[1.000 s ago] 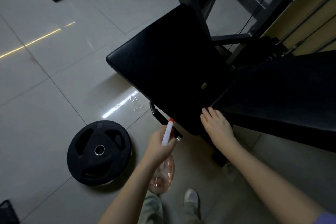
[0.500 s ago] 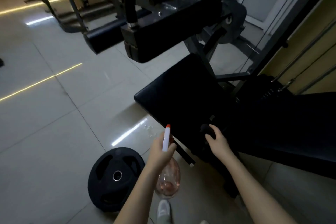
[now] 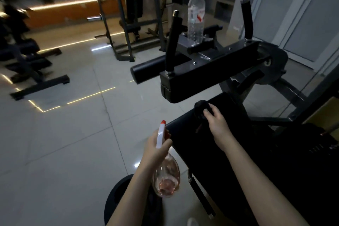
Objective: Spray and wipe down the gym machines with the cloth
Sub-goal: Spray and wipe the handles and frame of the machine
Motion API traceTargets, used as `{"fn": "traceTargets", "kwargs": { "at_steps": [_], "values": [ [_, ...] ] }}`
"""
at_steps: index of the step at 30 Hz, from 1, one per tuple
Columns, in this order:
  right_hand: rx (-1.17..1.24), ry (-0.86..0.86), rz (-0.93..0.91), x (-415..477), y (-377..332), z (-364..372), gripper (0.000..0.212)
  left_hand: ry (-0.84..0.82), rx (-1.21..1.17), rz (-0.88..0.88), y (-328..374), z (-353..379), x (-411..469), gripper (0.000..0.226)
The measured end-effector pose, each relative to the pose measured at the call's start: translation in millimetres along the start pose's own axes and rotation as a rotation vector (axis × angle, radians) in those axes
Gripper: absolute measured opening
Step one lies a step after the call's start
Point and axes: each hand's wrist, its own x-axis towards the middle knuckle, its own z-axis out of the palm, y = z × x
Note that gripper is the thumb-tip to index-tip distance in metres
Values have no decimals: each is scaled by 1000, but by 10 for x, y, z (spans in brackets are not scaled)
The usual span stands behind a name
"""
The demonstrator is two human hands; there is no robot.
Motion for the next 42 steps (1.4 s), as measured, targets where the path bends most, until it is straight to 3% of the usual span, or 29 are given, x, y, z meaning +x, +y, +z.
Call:
{"fn": "traceTargets", "kwargs": {
  "at_steps": [6,12,14,17,19,22,25,30,35,37,40,42],
  "values": [
    [-45,-63,-168,568,-601,79,32,115,-5,9,342,55,327,16],
    [-236,-71,-384,1172,-1070,257,45,175,-6,51,527,48,612,11],
    [-416,-112,-432,1394,-1032,337,45,199,3,51,571,34,678,11],
    [-954,-141,-529,1736,-906,449,38,206,46,69,658,-17,800,11],
    [-1080,-152,-526,1904,-944,541,37,184,124,113,706,-76,905,23],
    [-1101,-188,-496,2072,-1033,625,38,134,221,146,761,-171,1059,31],
    [-1073,-119,-580,2099,-1049,607,34,81,294,172,847,-265,1210,35],
    [-1054,-84,-569,2086,-1131,598,30,-17,194,282,1270,-461,1559,29],
    [-1099,-36,-551,2157,-1121,616,28,-105,212,373,1817,-610,2011,60],
    [-1120,-32,-543,2178,-1100,611,29,-125,251,341,1987,-598,2173,52],
    [-1120,-30,-556,2209,-1073,597,30,-144,320,288,2196,-570,2334,13],
    [-1115,-39,-571,2233,-1072,577,31,-157,357,265,2263,-574,2433,13]
  ]
}}
